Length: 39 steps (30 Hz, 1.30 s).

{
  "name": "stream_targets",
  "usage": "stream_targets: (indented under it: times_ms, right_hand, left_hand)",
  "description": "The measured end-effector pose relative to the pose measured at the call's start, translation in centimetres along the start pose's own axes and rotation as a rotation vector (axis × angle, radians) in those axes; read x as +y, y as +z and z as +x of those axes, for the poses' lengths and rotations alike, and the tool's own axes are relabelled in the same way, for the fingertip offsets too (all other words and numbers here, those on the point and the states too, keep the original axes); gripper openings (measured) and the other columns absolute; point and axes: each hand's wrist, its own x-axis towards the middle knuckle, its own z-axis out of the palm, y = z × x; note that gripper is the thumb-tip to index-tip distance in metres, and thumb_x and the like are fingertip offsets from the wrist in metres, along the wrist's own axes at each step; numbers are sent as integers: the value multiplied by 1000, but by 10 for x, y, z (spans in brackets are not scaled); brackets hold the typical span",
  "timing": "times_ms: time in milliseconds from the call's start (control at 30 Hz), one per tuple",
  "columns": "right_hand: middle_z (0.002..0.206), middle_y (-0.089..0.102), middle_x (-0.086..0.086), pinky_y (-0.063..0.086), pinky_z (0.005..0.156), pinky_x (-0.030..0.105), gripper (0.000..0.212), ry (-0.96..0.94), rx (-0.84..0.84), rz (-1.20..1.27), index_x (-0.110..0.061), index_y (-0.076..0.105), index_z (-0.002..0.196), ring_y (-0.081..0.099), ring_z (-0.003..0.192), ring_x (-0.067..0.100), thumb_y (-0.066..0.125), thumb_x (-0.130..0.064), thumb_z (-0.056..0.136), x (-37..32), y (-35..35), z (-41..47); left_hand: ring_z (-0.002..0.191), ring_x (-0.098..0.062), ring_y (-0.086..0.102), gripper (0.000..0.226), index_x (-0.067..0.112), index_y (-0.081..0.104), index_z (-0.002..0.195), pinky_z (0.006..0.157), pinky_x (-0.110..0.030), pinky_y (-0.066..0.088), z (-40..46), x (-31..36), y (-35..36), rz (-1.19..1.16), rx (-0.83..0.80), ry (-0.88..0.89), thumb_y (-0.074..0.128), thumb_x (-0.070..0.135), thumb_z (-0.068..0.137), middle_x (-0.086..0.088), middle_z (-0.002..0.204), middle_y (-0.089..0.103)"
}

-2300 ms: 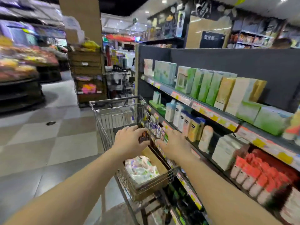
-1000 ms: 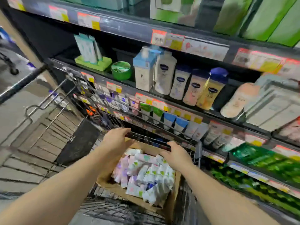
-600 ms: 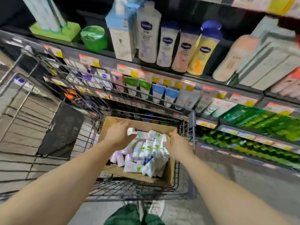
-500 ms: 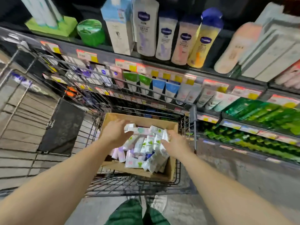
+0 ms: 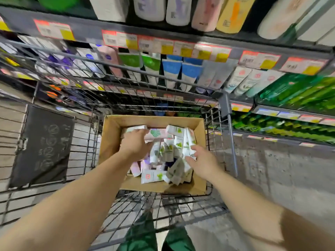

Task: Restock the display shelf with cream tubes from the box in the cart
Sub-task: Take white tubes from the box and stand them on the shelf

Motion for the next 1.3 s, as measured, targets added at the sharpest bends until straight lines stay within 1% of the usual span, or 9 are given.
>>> stream_targets:
  times_ms: [167,400,667,800,900,967,1067,1233,1300]
  right_hand:
    - [132,56,6,48,89,32,47,40,-16,62,-24,43,139,56,114,26,55,-39,95,-5,26,26]
    - [136,55,3,39,82,23,47,58,-53,79,-22,43,139,55,119,22,54,-35,96,-12,46,50]
    - [133,57,6,42,95,29,46,57,-76,147,-21,47,136,54,120,22,55,-37,94,-15,54,69]
    - [129,59,5,45,98,36,44,63,-75,160,-24,48,134,56,116,24,56,-39,93,-19,59,74]
    - [130,58,3,45,97,37,45,87,-113,185,-25,48,134,56,116,23,55,-41,93,-24,61,74]
    - [133,56,4,45,101,39,45,93,-131,265,-22,48,135,54,119,22,54,-41,94,-28,62,72]
    - [132,55,0,45,102,39,48,116,-150,355,-20,50,135,54,119,23,52,-45,95,-36,61,69]
    - [100,65,-1,54,91,40,27,268,-270,766,-21,59,101,62,94,19,61,-46,90,-47,59,62]
    - [102,71,4,56,89,43,28,257,-252,835,-20,62,106,67,93,20,66,-40,88,-46,60,62]
  left_hand:
    - [128,-30,46,55,18,47,140,106,-39,39,39,-9,19,37,-53,20,57,42,91,-8,140,52]
    - [124,-30,46,50,20,48,136,101,-39,40,77,-18,36,120,-90,61,54,38,90,-6,135,52]
    - [120,-32,48,44,24,47,132,97,-43,38,94,-26,58,341,-99,45,49,43,92,-4,133,50]
    - [120,-34,47,62,12,34,142,96,-43,39,92,-24,59,453,-185,17,52,40,89,-11,132,49]
    - [107,-32,56,66,8,41,138,88,-41,50,87,-19,54,282,-319,-90,52,48,86,-13,119,57]
    - [95,-25,61,53,10,61,116,81,-35,53,79,-14,48,33,-410,-201,59,51,82,-7,103,65]
    - [83,-18,57,44,9,68,98,71,-27,47,63,-10,37,-241,-462,-282,67,50,80,-2,91,63]
    - [70,-22,55,21,14,62,72,68,-28,47,33,0,29,-562,-524,-44,73,30,79,-3,73,61]
    - [87,-25,64,18,15,67,90,87,-35,51,25,1,28,-723,-599,13,77,21,76,-12,89,67]
